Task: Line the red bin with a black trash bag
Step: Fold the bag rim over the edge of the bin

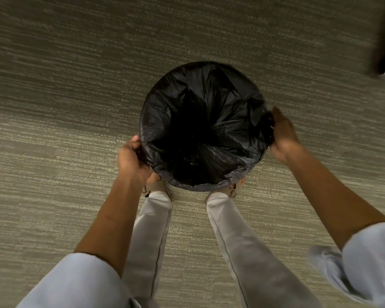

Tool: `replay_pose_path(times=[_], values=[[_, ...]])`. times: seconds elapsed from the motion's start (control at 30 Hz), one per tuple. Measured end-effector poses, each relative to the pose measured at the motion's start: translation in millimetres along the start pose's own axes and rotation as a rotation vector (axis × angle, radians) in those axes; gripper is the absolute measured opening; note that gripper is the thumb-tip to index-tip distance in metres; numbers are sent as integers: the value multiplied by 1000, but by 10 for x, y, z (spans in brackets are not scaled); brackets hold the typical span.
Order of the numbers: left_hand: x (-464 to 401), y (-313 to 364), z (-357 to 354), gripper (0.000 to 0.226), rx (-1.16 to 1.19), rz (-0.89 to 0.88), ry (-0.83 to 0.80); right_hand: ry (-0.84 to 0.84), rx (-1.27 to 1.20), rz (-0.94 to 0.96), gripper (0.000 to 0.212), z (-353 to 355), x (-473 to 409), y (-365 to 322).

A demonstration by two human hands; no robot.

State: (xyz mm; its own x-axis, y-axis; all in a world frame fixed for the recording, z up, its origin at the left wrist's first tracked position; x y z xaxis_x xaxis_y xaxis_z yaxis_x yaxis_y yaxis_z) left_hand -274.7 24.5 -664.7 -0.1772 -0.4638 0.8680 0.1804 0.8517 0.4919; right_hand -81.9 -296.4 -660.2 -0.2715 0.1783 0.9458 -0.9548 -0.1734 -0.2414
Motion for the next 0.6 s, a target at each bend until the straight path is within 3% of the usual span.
replay_pose_path(times=[0.27,0.43,0.5,0.6], values=[[-102,352,151,19,-381,-149,189,-37,76,98,62,-161,2,-299],[-57,266,-181,46,-175,-45,-100,-22,104,77,57,-185,-115,-330],[-69,289,-183,54,-197,-46,-108,-10,106,85,54,-166,-117,-329],[-88,388,-92,42,-349,-106,-52,75,210,182,46,-153,37,-423]])
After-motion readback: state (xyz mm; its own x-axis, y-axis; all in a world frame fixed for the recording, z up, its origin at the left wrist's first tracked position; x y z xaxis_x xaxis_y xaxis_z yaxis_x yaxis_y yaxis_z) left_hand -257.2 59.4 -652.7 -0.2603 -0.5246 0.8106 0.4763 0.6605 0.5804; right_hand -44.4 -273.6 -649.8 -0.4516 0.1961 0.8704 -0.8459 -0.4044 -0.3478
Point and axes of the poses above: each hand's wrist, its own x-axis away from the middle knuckle, its own z-axis out of the back of the hand, y = z × x, the point moved 9 cm from there along -x, towards the middle knuckle, and after that the axes turned 14 degrees about -z, right-handed, at the moved point
